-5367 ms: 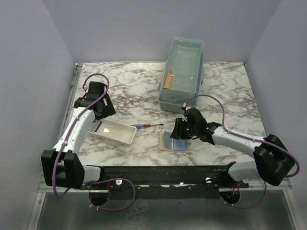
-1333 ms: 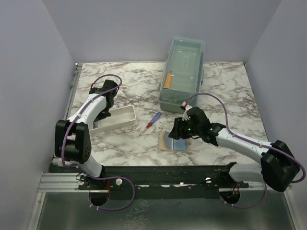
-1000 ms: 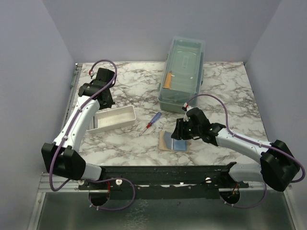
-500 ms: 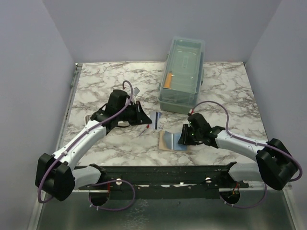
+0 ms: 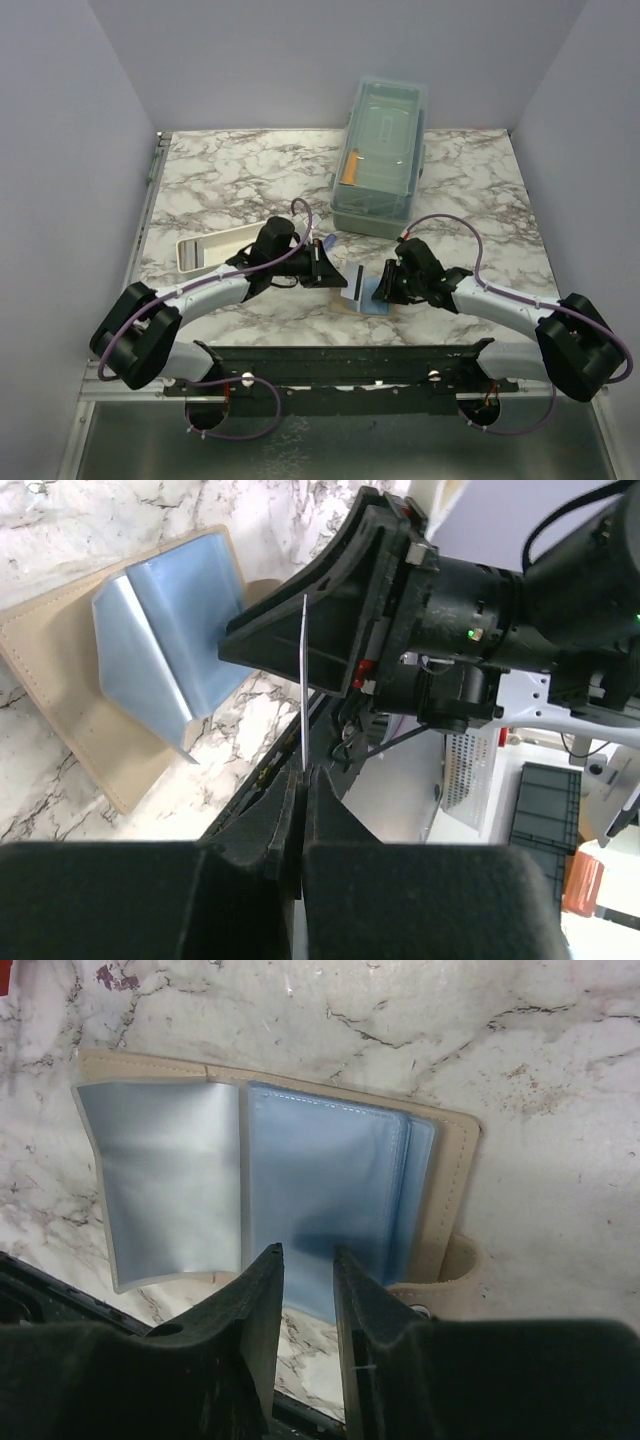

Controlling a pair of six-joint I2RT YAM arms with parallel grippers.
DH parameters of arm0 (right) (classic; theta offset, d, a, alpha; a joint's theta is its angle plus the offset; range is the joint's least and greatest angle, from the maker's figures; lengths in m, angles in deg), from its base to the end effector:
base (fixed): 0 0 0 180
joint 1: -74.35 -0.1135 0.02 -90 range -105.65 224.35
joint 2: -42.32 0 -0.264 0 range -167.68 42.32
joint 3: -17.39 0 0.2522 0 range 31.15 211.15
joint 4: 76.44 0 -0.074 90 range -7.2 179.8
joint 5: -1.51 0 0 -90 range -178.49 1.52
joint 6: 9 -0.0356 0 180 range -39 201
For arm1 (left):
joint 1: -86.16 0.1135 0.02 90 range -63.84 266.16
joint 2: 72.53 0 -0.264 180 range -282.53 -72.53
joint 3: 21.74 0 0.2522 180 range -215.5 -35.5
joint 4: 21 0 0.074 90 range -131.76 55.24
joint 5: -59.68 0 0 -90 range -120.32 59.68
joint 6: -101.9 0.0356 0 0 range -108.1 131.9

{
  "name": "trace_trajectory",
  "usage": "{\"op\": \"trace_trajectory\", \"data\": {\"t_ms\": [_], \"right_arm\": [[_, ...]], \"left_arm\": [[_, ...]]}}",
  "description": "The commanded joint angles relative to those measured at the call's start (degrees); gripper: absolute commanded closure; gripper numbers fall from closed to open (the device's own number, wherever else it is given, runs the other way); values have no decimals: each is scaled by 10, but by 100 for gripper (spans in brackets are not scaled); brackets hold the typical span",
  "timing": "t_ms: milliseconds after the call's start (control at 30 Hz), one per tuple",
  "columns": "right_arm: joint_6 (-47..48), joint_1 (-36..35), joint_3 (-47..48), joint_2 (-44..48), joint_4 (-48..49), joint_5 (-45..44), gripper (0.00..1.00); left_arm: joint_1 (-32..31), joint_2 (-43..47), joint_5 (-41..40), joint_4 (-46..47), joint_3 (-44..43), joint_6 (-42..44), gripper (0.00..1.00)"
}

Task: Put the credit cards into the card holder
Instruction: Insert the credit card into the card holder.

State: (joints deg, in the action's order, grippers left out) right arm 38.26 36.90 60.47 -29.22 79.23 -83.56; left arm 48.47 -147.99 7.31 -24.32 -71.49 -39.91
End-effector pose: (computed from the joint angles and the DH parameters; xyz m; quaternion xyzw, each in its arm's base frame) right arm 0.1762 0.1388 0.1565 0.0300 0.9465 0.2365 0.2176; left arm 0.2006 -0.1825 0.2100 0.0621 0.8296 -0.5355 0.1454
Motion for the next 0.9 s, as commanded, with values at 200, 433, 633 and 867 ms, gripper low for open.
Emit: {"op": "trace_trajectory", "data": {"t_ms": [200, 433, 633, 867], "right_arm": [[-9, 3, -25, -35, 6, -24, 71], [-17, 3, -27, -33, -10, -38, 75], [-29, 4, -34, -29, -16, -42, 77], [-34, 3, -39, -24, -18, -42, 79]], "left_arm": [[-5, -82, 35, 71, -12, -31, 100], [-6, -133, 45, 81, -22, -26, 100], [-6, -174, 26, 74, -24, -12, 100], [-6, -189, 20, 67, -19, 8, 100]]}}
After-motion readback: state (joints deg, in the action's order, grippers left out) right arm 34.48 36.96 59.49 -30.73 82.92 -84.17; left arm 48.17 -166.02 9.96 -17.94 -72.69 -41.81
